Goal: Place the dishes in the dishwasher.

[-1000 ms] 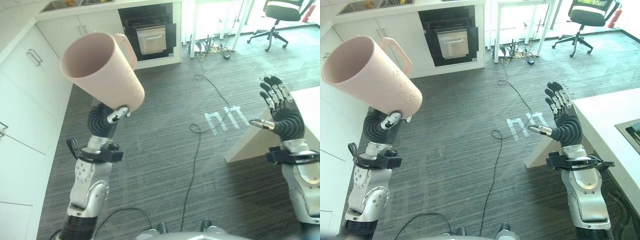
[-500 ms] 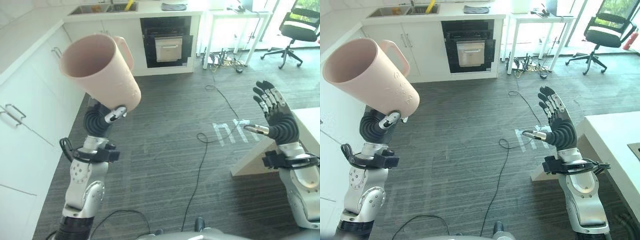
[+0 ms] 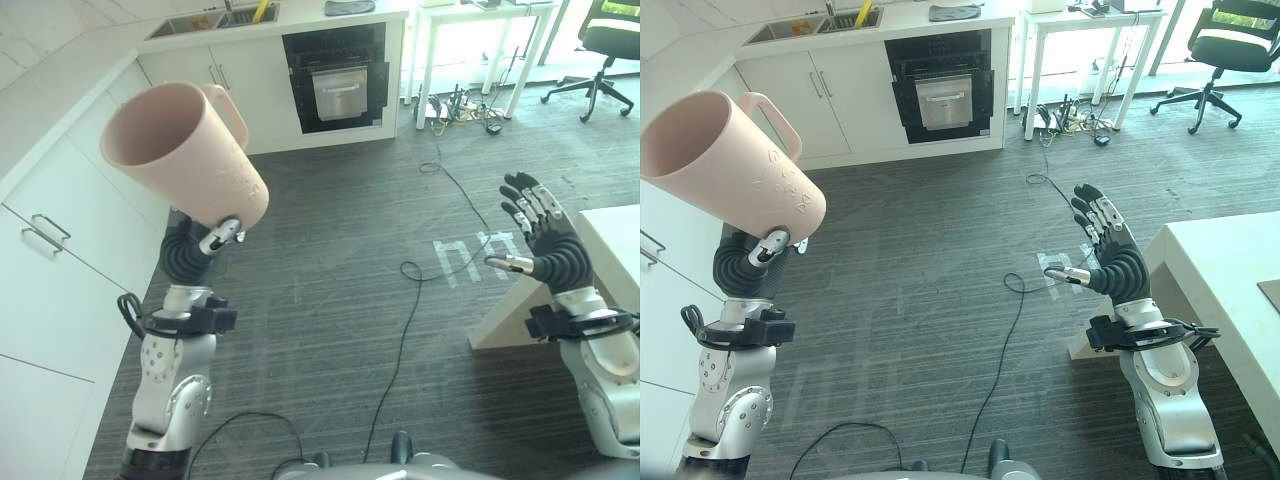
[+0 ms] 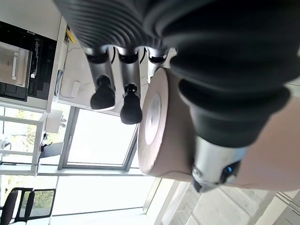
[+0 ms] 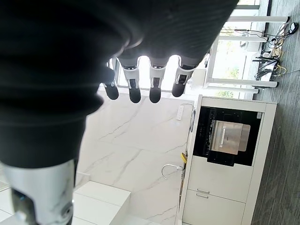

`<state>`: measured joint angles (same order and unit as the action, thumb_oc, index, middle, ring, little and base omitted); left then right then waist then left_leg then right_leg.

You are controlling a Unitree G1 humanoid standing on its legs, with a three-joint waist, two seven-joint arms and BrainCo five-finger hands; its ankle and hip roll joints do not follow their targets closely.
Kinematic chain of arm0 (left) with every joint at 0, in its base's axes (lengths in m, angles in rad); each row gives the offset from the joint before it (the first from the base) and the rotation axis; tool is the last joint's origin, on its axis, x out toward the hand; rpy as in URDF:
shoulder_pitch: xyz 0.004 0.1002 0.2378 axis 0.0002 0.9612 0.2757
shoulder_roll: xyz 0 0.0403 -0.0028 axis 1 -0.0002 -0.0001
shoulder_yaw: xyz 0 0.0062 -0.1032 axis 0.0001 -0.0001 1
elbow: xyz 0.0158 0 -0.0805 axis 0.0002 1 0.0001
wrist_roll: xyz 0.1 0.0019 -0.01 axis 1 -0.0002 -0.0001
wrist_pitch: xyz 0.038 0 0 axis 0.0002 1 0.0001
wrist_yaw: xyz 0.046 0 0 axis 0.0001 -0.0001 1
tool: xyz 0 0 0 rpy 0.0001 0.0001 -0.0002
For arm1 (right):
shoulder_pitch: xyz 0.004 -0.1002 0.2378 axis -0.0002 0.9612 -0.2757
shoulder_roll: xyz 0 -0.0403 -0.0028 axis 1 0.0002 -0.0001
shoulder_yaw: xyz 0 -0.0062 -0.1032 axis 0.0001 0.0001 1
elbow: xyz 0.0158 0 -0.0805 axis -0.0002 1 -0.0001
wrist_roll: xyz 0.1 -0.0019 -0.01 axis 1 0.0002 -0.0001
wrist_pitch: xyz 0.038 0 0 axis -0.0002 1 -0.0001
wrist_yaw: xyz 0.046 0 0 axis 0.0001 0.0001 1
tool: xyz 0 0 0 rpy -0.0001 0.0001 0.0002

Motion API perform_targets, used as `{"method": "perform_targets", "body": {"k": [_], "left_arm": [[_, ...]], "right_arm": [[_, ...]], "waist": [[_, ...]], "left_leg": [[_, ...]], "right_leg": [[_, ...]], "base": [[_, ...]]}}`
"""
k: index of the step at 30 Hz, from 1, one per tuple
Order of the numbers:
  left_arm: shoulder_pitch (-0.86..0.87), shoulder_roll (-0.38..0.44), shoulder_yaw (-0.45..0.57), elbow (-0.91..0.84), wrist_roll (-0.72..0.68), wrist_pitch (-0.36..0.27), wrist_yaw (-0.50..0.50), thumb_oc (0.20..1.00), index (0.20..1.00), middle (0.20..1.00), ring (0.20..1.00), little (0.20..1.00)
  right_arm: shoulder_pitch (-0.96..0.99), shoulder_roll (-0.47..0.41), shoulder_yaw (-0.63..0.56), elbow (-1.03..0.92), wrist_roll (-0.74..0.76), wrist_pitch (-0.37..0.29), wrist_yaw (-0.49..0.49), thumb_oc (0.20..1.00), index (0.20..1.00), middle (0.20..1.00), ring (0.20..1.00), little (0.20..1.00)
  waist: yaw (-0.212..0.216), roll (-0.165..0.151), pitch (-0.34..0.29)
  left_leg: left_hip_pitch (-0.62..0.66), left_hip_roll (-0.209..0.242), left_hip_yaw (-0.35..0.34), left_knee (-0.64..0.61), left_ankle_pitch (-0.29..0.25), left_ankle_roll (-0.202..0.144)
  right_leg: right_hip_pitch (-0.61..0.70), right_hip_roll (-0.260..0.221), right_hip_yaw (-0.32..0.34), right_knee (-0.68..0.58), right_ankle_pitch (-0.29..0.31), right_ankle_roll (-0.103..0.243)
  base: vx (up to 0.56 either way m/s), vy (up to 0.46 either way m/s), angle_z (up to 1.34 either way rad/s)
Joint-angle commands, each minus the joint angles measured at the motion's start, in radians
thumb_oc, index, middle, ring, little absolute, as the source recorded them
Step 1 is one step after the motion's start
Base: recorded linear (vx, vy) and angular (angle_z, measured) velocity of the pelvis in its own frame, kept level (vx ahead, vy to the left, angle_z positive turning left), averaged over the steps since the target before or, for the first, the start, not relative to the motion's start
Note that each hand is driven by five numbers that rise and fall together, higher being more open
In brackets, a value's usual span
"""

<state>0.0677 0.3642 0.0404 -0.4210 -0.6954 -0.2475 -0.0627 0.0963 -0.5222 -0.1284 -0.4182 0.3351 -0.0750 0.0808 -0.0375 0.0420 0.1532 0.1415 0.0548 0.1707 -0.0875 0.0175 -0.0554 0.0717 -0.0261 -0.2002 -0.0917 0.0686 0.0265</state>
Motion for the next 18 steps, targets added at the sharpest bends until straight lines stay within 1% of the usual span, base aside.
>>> {"method": "perform_targets", "body": {"k": [1,5,7,10,11,15,16,17,18], "left_arm": [[-0.126,0.055,-0.015,0.040,0.044,-0.146,-0.030,0.200,0.200,0.200,0.200,0.200],[-0.108,0.054,0.001,0.027,0.043,-0.151,-0.042,0.200,0.200,0.200,0.200,0.200],[-0.107,0.050,0.011,0.025,0.041,-0.142,-0.044,0.200,0.200,0.200,0.200,0.200],[-0.102,0.054,0.016,0.022,0.050,-0.145,-0.025,0.200,0.200,0.200,0.200,0.200],[-0.091,0.052,0.021,0.015,0.046,-0.141,-0.028,0.200,0.200,0.200,0.200,0.200],[-0.073,0.051,0.024,0.016,0.035,-0.127,-0.026,0.200,0.200,0.200,0.200,0.200],[-0.062,0.054,0.028,0.013,0.034,-0.130,-0.027,0.200,0.200,0.200,0.200,0.200],[-0.056,0.054,0.031,0.011,0.032,-0.131,-0.028,0.200,0.200,0.200,0.200,0.200],[-0.050,0.054,0.032,0.010,0.028,-0.136,-0.033,0.200,0.200,0.200,0.200,0.200]], "right_arm": [[-0.051,0.004,-0.005,0.012,-0.028,-0.128,-0.023,1.000,1.000,1.000,1.000,1.000],[-0.035,0.000,-0.018,0.004,0.006,-0.126,-0.016,1.000,1.000,1.000,1.000,1.000],[-0.033,0.007,-0.024,-0.006,0.006,-0.121,-0.006,1.000,1.000,1.000,1.000,1.000],[-0.028,0.005,-0.028,-0.019,0.007,-0.106,0.002,1.000,1.000,1.000,1.000,1.000],[-0.019,0.007,-0.036,-0.023,0.015,-0.107,0.016,1.000,1.000,1.000,1.000,1.000],[-0.008,0.010,-0.033,-0.033,0.023,-0.099,0.027,1.000,1.000,1.000,1.000,1.000],[-0.001,0.004,-0.036,-0.038,0.037,-0.098,0.035,1.000,1.000,1.000,1.000,1.000],[0.003,0.003,-0.037,-0.040,0.044,-0.098,0.042,1.000,1.000,1.000,1.000,1.000],[0.009,-0.004,-0.040,-0.045,0.060,-0.101,0.047,1.000,1.000,1.000,1.000,1.000]], "waist": [[-0.051,-0.058,-0.087],[-0.044,-0.057,-0.098],[-0.045,-0.055,-0.100],[-0.049,-0.054,-0.099],[-0.053,-0.052,-0.099],[-0.054,-0.053,-0.094],[-0.054,-0.053,-0.089],[-0.052,-0.054,-0.084],[-0.049,-0.065,-0.067]], "left_leg": [[-0.052,-0.034,0.038,0.000,-0.086,0.035],[-0.035,-0.033,0.039,0.000,-0.088,0.038],[-0.029,-0.032,0.039,0.000,-0.090,0.038],[-0.018,-0.027,0.044,0.000,-0.091,0.036],[-0.013,-0.021,0.050,0.000,-0.091,0.034],[0.003,-0.017,0.056,0.000,-0.094,0.032],[0.016,-0.019,0.060,0.000,-0.085,0.027],[0.018,-0.021,0.062,0.010,-0.079,0.022],[-0.021,-0.016,0.070,0.120,-0.079,0.010]], "right_leg": [[-0.027,-0.047,0.059,0.004,-0.057,0.095],[-0.008,-0.039,0.051,0.004,-0.068,0.089],[-0.001,-0.033,0.054,0.004,-0.073,0.085],[0.008,-0.023,0.059,0.004,-0.079,0.081],[0.012,-0.013,0.063,0.004,-0.084,0.075],[0.024,0.002,0.065,0.004,-0.094,0.064],[0.028,0.012,0.071,0.004,-0.099,0.055],[0.032,0.015,0.075,0.004,-0.100,0.049],[0.041,0.011,0.078,0.004,-0.099,0.036]], "base": [[0.01,-0.057,-0.03],[0.03,-0.068,-0.06],[0.07,-0.104,-0.04],[0.08,-0.148,-0.03],[0.09,-0.184,0.00],[0.11,-0.209,0.00],[0.12,-0.198,0.00],[0.10,-0.237,-0.02],[0.06,-0.257,-0.05]]}}
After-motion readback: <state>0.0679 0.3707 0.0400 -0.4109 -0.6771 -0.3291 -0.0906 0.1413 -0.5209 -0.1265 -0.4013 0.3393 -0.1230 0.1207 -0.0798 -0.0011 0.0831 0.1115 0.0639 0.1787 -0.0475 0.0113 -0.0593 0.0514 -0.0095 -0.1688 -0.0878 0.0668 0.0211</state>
